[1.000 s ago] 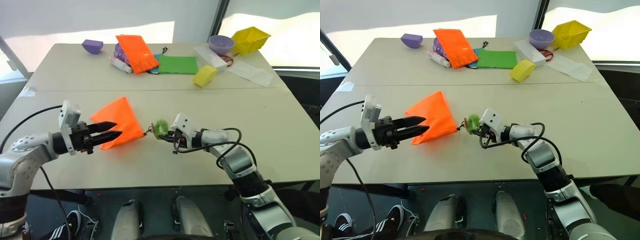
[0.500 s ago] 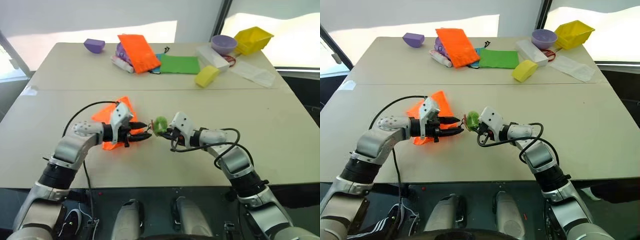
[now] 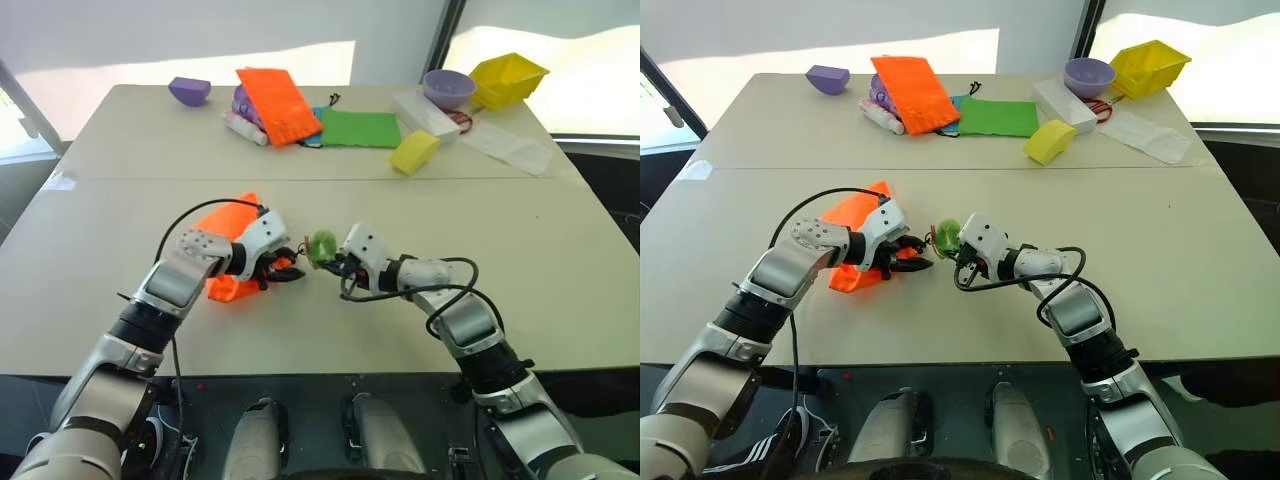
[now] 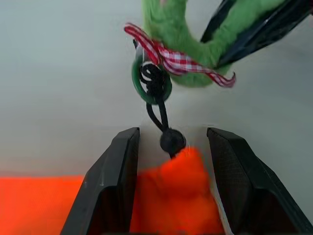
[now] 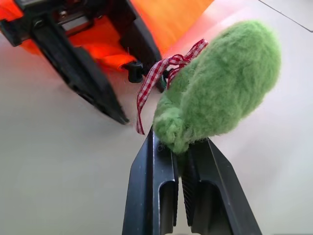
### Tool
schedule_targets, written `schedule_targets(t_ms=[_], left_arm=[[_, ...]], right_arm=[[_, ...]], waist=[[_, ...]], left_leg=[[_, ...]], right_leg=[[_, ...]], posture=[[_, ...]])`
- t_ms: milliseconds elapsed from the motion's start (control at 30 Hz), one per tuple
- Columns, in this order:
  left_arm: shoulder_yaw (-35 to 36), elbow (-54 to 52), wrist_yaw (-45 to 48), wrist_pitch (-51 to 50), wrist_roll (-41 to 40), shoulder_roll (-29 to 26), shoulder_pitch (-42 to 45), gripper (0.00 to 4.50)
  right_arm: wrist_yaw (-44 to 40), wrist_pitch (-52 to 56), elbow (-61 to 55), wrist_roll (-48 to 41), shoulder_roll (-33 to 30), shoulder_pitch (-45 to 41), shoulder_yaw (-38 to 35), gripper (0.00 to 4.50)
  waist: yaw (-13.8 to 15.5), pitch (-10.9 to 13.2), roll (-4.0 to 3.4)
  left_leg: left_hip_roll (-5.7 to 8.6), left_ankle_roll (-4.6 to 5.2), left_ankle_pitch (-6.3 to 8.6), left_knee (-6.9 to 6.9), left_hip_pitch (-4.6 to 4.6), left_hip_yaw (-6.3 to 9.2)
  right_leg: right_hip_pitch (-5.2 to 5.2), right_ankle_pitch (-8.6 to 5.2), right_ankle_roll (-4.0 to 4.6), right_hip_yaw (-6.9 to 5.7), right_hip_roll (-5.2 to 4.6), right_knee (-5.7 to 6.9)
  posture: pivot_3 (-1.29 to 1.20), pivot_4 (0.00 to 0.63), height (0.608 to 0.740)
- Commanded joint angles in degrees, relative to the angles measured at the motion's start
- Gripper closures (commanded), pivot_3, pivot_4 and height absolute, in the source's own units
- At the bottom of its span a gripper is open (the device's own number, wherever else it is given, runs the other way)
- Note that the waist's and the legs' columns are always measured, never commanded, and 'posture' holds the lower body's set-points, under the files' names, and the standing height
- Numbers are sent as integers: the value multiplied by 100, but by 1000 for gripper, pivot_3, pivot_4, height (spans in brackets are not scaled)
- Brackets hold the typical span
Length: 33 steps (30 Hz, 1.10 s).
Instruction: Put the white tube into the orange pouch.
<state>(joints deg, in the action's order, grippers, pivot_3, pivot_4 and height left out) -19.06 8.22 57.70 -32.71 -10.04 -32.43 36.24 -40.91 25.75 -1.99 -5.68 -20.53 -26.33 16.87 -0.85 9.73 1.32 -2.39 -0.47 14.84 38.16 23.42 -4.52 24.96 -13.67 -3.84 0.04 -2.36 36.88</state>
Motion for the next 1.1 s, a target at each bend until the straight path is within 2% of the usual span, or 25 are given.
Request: schedule_targets(t_ms=[33,500,600,667,900,1100], left_arm=[[178,39,145,-83,-107,-24,-18,2152],[9,738,307,138,191,113,312,2152],[46,621,397,91,125,67,175,2966],[127,681,277,125,153,126,193,3827],[204,625,322,94,121,160,157,3827],[790,839,454,-187,-454,340,187,3827]], right_arm=[[37,-60,-219,-11,29,-202,-130,4500],[201,-72,-278,183,91,-158,9,4500],[213,-64,-301,188,95,-130,-27,4500],[211,-73,-286,207,112,-140,-22,4500],[251,73,-263,171,227,-243,-39,4500],[252,197,-252,186,246,-346,-55,4500]], waist=[[-3,0,0],[0,0,0],[-13,0,0],[-5,0,0],[-6,0,0],[-5,0,1]], left_leg=[[0,0,0,2,0,0],[2,0,-1,9,-6,0],[1,0,-1,9,-6,0],[-2,0,0,8,-5,0],[-1,0,0,8,-4,0],[-2,0,0,8,-2,2]], right_leg=[[0,-1,1,0,0,2],[-2,-1,3,2,-2,14],[-2,-1,3,3,-3,14],[-1,-1,1,3,-3,14],[-1,-4,-2,2,-4,14],[1,-3,-3,1,-4,14]], posture=[[0,150,740],[0,150,740],[0,150,740],[0,150,740],[0,150,740],[0,150,740]])
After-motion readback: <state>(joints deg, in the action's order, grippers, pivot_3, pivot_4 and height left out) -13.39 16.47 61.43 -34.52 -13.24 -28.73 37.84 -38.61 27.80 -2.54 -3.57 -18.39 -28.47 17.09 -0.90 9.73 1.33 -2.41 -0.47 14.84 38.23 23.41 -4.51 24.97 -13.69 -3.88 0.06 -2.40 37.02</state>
